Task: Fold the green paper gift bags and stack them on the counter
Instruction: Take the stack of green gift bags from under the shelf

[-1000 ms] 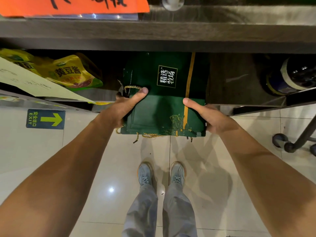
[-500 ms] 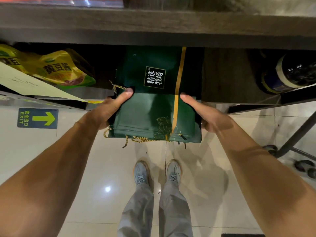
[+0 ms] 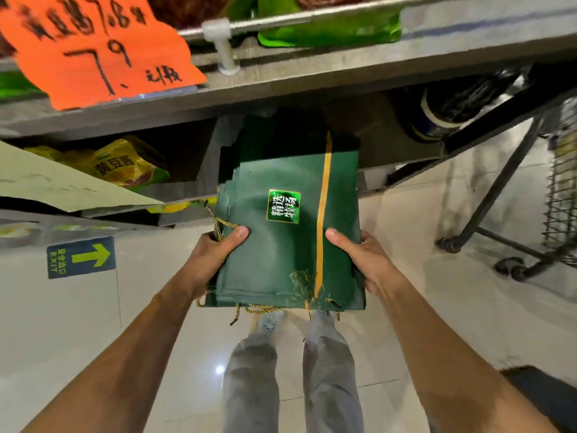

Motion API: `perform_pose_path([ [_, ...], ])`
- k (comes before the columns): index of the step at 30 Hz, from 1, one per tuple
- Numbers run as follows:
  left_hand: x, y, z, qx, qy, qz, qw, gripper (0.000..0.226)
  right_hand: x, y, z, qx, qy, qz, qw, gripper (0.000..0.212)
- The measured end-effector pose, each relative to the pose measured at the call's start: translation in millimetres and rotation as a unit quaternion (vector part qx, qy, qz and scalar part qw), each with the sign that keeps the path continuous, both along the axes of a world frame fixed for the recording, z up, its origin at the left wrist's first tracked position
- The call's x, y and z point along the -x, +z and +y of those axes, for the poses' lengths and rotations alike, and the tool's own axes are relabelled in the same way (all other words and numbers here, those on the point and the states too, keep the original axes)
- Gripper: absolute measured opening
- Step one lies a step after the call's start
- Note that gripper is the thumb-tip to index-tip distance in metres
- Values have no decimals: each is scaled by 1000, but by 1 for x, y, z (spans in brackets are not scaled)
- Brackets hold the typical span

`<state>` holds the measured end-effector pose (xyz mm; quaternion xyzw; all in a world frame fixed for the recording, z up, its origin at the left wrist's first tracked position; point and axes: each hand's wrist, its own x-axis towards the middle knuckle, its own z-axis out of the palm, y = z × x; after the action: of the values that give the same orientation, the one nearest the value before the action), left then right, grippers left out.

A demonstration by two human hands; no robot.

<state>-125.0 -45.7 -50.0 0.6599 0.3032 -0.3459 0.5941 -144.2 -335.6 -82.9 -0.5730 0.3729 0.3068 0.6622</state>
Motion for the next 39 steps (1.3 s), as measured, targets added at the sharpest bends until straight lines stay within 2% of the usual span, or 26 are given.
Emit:
perform_pose_path([
  [2, 5, 12, -3, 5, -39, -3, 999, 102, 25, 19, -4, 3, -44, 1, 999, 96],
  [4, 6, 29, -10, 10, -73, -12, 997, 107, 49, 44, -6, 7, -88, -6, 996, 86],
  [5, 7, 38, -15, 15, -89, -10, 996, 101, 62, 56, -7, 13, -111, -8, 994, 80],
  [9, 15, 86, -44, 26, -163, -10, 986, 37, 118, 103, -13, 40, -205, -22, 978, 73],
  [10, 18, 96, -50, 26, -188, -10, 982, 30, 132, 116, -14, 44, -224, -26, 973, 70],
  [11, 22, 107, -56, 31, -213, -7, 977, 31, 147, 128, -15, 47, -243, -27, 969, 69],
  [15, 43, 152, -90, 58, -296, -5, 953, 62, 212, 181, -20, 61, -327, -41, 942, 78],
  [18, 65, 189, -118, 80, -358, -9, 930, 71, 264, 225, -23, 75, -378, -58, 921, 75],
  [20, 83, 217, -139, 99, -412, -4, 906, 81, 299, 253, -24, 87, -409, -68, 906, 77],
  [23, 118, 262, -172, 105, -483, -21, 869, 63, 350, 282, -28, 158, -450, -55, 877, 93],
  [25, 144, 285, -196, 117, -525, -30, 843, 56, 388, 298, -31, 197, -475, -44, 857, 112],
  [27, 173, 302, -218, 119, -572, -37, 810, 68, 428, 315, -30, 221, -500, -28, 837, 127],
  [30, 224, 327, -246, 134, -634, -33, 761, 88, 495, 332, -20, 235, -551, -20, 800, 121],
  [33, 284, 344, -269, 151, -681, -54, 714, 104, 567, 341, -5, 216, -617, -27, 756, 140],
  [35, 337, 359, -276, 157, -725, -56, 668, 94, 624, 339, 11, 198, -655, -41, 728, 137],
  [37, 377, 367, -280, 165, -757, -51, 630, 63, 663, 337, 22, 183, -682, -36, 707, 137],
  [39, 434, 375, -282, 165, -783, -57, 597, 49, 727, 323, 39, 183, -719, -59, 668, 134],
])
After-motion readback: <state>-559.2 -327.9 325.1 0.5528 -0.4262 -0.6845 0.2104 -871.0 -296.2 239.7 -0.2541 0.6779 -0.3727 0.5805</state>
